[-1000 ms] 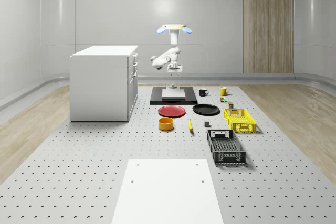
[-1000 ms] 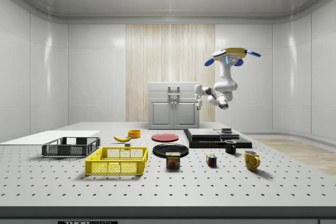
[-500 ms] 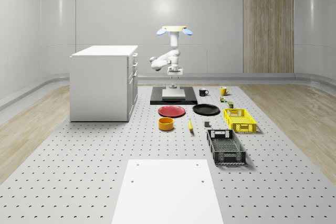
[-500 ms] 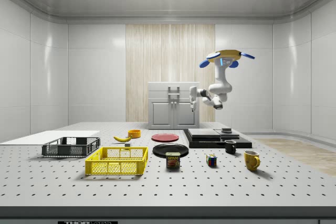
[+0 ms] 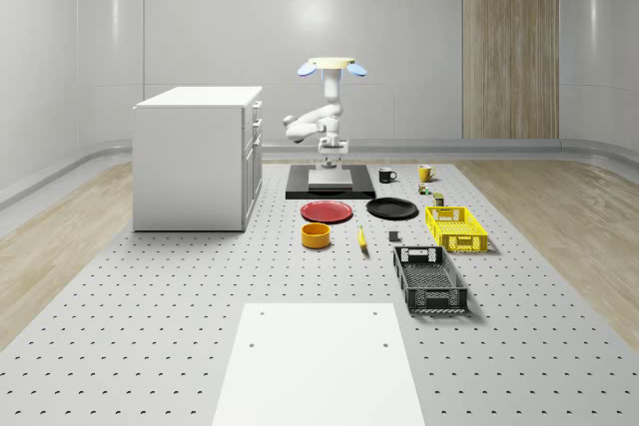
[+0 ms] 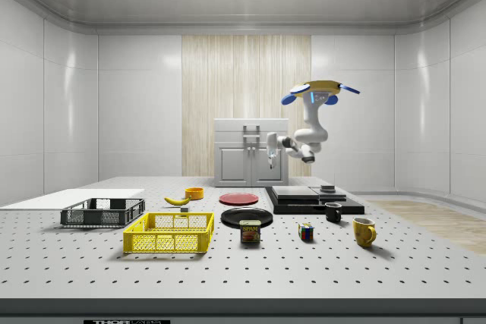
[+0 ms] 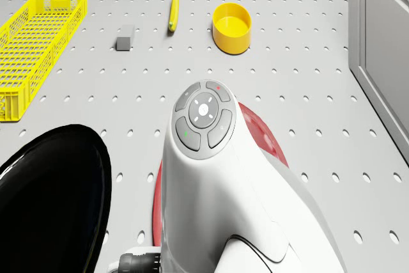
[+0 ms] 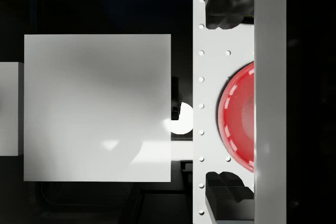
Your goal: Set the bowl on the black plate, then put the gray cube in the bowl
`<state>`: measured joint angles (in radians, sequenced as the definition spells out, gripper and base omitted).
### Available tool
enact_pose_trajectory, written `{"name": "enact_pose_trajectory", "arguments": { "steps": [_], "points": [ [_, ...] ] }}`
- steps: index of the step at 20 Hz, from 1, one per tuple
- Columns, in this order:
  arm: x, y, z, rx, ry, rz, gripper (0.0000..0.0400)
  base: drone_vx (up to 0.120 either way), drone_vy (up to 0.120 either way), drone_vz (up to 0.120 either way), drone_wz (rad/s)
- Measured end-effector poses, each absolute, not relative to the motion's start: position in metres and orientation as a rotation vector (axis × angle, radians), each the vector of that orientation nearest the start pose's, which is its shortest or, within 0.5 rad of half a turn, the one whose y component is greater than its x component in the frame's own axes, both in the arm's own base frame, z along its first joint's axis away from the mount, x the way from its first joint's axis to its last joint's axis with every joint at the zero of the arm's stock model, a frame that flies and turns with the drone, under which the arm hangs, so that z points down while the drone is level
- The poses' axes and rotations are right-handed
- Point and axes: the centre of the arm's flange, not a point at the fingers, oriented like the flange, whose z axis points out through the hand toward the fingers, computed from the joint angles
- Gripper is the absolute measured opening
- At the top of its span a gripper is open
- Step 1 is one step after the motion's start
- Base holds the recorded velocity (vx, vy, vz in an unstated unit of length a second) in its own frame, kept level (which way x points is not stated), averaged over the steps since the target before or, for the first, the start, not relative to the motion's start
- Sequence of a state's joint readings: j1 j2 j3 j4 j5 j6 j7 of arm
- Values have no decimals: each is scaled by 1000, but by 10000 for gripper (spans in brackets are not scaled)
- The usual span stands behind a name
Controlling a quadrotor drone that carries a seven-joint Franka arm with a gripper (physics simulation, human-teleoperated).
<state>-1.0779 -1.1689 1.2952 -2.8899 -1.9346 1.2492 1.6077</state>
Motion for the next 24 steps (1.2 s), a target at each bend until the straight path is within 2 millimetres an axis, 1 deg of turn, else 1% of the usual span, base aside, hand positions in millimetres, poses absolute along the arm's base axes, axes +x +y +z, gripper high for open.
{"name": "enact_pose_trajectory", "arguments": {
  "steps": [4,5,24],
  "points": [
    [307,0,491,1,-2,784,400,120,-120,0,0],
    [307,0,491,1,-2,784,400,120,-40,0,0],
    [307,0,491,1,-2,785,400,120,0,0,0]
  ]
}}
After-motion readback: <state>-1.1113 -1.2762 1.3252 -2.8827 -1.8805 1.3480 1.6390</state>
